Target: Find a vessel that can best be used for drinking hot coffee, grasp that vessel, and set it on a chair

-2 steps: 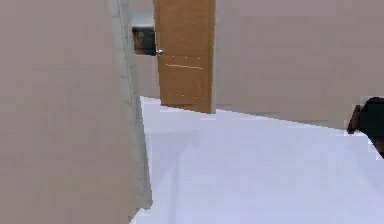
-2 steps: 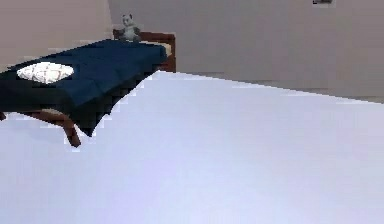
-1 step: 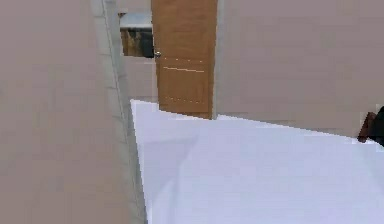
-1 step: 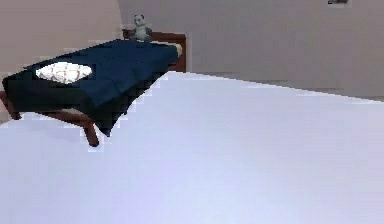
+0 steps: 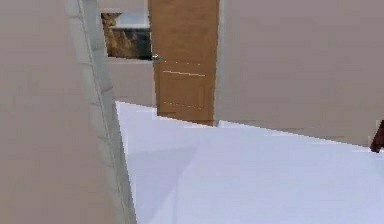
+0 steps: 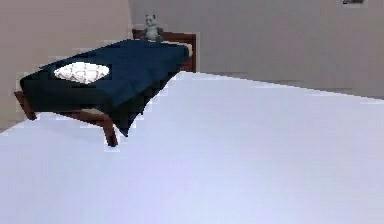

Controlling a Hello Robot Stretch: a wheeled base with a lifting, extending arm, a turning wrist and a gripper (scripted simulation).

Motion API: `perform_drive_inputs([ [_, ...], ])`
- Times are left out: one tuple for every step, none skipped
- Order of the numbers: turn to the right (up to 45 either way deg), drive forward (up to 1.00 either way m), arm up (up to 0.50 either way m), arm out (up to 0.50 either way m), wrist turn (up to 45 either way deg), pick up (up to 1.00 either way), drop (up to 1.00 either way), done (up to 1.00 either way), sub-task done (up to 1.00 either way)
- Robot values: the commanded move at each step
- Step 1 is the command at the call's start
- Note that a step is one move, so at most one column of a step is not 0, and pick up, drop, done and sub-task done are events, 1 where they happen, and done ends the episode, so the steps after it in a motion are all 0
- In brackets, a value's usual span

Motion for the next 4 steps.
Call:
perform_drive_inputs([
  [21.0, 0.0, 0.0, 0.0, 0.0, 0.0, 0.0, 0.0, 0.0],
  [0.0, 0.65, 0.0, 0.0, 0.0, 0.0, 0.0, 0.0, 0.0],
  [-21.0, 0.0, 0.0, 0.0, 0.0, 0.0, 0.0, 0.0, 0.0],
  [0.0, 0.7, 0.0, 0.0, 0.0, 0.0, 0.0, 0.0, 0.0],
])
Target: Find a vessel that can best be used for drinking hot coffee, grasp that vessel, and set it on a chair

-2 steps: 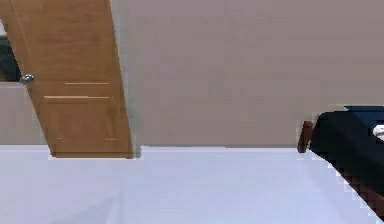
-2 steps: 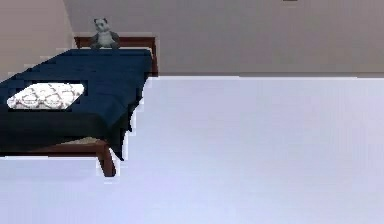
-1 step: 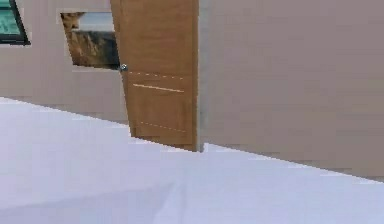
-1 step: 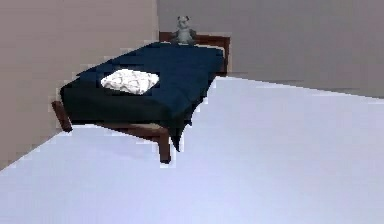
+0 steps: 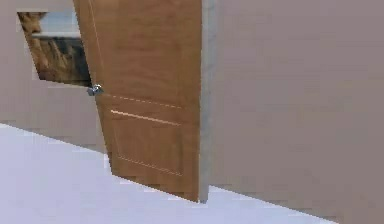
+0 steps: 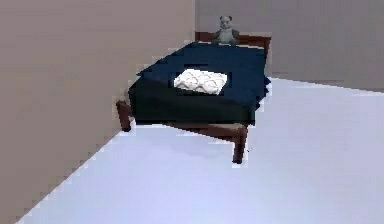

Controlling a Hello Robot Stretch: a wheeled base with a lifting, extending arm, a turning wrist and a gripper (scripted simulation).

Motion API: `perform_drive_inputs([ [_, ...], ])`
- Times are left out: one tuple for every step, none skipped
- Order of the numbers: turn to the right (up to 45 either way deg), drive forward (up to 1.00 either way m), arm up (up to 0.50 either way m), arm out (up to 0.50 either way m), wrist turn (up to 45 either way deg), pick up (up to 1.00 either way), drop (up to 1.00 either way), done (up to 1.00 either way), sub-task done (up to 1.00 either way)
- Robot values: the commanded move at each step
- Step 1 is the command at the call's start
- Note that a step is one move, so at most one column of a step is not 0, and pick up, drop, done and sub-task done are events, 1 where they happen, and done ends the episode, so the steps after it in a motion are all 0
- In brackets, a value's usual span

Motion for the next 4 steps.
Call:
perform_drive_inputs([
  [-45.0, 0.0, 0.0, 0.0, 0.0, 0.0, 0.0, 0.0, 0.0],
  [-21.0, 0.0, 0.0, 0.0, 0.0, 0.0, 0.0, 0.0, 0.0],
  [0.0, 1.0, 0.0, 0.0, 0.0, 0.0, 0.0, 0.0, 0.0],
  [0.0, 0.5, 0.0, 0.0, 0.0, 0.0, 0.0, 0.0, 0.0],
])
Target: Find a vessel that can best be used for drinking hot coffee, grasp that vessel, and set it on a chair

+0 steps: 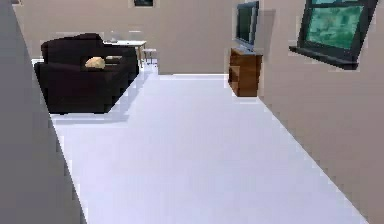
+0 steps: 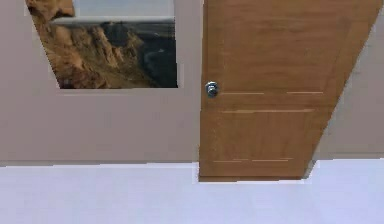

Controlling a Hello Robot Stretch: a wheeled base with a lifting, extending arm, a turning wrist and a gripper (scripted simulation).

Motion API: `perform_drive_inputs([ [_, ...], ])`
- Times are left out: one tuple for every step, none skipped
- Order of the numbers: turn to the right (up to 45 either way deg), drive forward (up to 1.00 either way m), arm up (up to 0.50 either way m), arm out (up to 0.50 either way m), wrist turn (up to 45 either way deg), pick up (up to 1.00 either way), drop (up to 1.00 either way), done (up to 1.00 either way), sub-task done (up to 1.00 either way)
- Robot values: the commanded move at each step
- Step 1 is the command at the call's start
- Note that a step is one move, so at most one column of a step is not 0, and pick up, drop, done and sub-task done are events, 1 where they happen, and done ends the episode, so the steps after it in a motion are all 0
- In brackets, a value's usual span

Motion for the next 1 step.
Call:
perform_drive_inputs([
  [-9.0, 0.0, 0.0, 0.0, 0.0, 0.0, 0.0, 0.0, 0.0],
])
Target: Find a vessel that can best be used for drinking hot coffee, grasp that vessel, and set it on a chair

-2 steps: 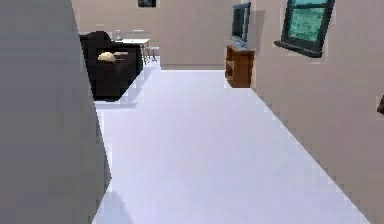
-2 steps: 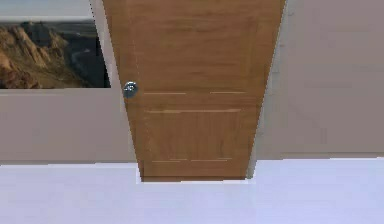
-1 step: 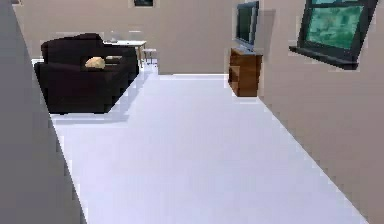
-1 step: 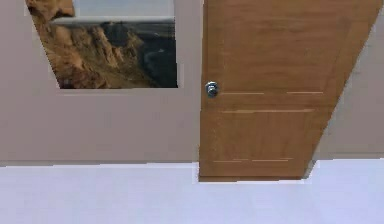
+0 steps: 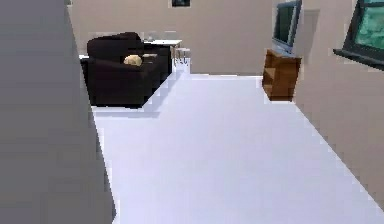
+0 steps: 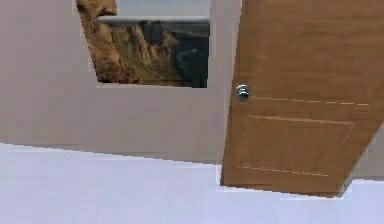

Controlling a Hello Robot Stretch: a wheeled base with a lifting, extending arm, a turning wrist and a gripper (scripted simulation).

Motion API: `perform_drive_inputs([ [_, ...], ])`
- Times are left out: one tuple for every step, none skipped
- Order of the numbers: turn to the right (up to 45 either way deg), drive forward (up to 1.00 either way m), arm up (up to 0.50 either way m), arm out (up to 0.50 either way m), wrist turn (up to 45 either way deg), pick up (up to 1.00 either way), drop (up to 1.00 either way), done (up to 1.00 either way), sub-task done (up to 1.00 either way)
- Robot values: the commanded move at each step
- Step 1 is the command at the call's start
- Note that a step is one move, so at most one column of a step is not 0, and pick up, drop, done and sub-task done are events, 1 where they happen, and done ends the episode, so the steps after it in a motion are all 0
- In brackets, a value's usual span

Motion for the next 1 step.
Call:
perform_drive_inputs([
  [0.0, 1.0, 0.0, 0.0, 0.0, 0.0, 0.0, 0.0, 0.0],
])
